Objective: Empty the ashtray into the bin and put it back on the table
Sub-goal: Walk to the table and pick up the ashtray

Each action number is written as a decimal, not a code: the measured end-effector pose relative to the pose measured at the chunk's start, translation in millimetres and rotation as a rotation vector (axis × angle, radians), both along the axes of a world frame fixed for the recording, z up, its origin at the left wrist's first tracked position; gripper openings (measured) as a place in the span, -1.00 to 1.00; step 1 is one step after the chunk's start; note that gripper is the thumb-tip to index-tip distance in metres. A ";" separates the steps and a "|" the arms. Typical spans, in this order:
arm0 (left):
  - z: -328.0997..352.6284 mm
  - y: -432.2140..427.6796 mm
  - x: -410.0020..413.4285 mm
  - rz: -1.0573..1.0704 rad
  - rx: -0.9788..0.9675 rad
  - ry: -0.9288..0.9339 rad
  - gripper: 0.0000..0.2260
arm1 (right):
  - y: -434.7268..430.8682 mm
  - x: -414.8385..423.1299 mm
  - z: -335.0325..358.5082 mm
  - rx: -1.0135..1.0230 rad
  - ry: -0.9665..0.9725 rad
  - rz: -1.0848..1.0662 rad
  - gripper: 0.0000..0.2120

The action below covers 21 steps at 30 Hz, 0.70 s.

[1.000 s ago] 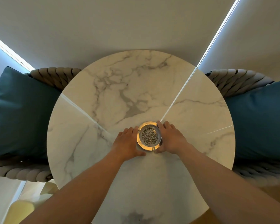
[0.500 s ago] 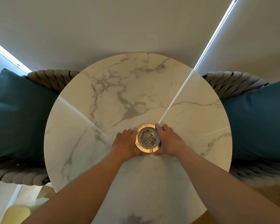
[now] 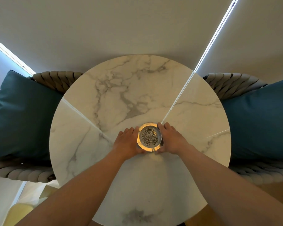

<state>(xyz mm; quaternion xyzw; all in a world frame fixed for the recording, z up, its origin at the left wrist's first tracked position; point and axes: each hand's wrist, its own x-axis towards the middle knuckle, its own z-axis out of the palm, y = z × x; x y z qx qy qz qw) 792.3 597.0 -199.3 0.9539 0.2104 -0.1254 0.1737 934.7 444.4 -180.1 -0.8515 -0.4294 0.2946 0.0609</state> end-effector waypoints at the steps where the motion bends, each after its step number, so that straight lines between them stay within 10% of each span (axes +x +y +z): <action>1: 3.0 0.4 -1.0 0.001 -0.003 -0.006 -0.03 | -0.3 -1.1 3.3 0.004 -0.001 0.000 0.18; 21: 64.3 18.0 -51.6 -0.018 -0.032 -0.070 -0.13 | 7.0 -52.7 71.1 0.087 -0.021 -0.007 0.07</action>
